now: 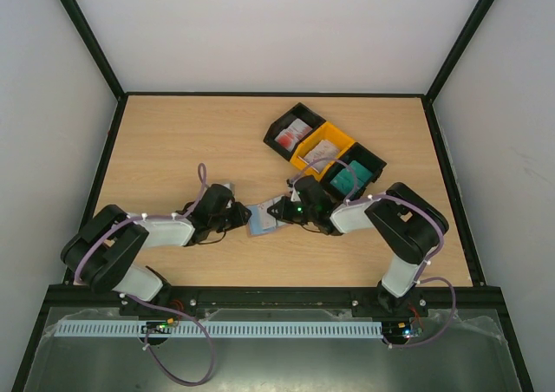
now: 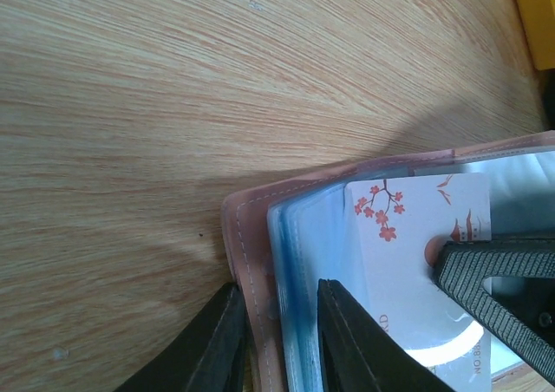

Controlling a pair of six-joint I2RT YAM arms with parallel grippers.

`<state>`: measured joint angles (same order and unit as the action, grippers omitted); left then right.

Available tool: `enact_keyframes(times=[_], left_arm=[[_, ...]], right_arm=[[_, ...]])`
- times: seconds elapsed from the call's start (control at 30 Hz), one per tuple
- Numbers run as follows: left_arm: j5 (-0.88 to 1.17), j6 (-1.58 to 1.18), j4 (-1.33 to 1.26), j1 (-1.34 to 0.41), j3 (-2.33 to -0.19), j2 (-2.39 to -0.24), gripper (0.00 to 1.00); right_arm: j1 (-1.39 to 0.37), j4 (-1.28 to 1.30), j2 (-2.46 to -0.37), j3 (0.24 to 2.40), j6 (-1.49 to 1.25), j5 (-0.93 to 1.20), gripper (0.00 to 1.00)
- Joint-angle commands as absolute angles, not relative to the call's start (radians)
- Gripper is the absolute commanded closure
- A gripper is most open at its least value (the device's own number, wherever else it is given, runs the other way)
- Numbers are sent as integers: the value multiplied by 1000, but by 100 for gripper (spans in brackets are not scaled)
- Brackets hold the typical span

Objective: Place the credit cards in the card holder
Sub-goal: Insert the credit card into the card holder.

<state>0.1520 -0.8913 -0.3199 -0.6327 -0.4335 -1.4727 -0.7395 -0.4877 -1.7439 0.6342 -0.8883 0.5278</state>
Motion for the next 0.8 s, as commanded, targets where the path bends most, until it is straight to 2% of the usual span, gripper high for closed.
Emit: enact_keyframes(times=[0.0, 0.17, 0.4, 0.53, 0.77], left_arm=[[135, -894, -216, -646, -390, -1522, 74], [122, -897, -215, -646, -391, -1524, 75], [89, -894, -202, -646, -398, -1537, 84], [79, -895, -200, -646, -397, -1549, 86], [76, -893, -208, -646, -400, -1564, 87]], right_arm=[[-773, -471, -1784, 603, -900, 507, 98], [-776, -402, -1799, 618, -851, 529, 98], [-775, -254, -1760, 632, -767, 496, 98], [-775, -210, -1731, 634, -765, 451, 98], [-776, -241, -1689, 599, -807, 423, 98]])
